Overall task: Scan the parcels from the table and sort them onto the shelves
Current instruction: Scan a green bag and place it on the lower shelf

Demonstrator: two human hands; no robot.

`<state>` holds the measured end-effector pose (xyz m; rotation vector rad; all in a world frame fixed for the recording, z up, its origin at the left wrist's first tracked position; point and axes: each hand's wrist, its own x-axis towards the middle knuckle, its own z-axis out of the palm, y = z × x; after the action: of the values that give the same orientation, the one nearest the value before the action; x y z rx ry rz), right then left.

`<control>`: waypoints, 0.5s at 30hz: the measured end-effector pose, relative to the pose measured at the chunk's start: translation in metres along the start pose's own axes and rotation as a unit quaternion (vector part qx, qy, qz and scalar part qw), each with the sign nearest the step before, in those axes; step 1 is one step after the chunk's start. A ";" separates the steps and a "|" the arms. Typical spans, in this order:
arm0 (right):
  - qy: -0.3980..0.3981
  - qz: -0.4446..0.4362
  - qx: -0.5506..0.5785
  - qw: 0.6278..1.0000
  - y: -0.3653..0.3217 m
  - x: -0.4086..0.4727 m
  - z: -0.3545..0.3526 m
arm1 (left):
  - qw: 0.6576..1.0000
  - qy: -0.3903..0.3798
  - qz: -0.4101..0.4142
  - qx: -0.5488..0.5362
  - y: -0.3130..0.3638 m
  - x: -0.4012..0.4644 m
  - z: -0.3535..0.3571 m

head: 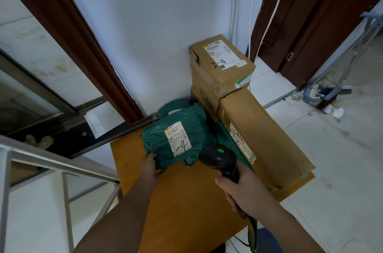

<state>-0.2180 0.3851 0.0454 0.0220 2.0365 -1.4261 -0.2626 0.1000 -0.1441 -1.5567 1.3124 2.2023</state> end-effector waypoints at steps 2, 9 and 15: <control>-0.002 -0.001 -0.004 1.000 -0.003 0.002 0.003 | 0.999 -0.026 -0.008 -0.032 -0.001 -0.008 -0.006; -0.011 0.001 -0.001 1.000 -0.008 0.002 0.009 | 0.992 -0.070 -0.093 -0.042 -0.003 -0.018 -0.012; -0.011 0.007 -0.001 1.000 -0.004 -0.001 0.011 | 0.981 -0.116 -0.134 -0.080 -0.007 -0.017 -0.005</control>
<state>-0.2128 0.3745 0.0467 0.0201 2.0152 -1.4095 -0.2477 0.1061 -0.1346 -1.3781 0.8275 2.2749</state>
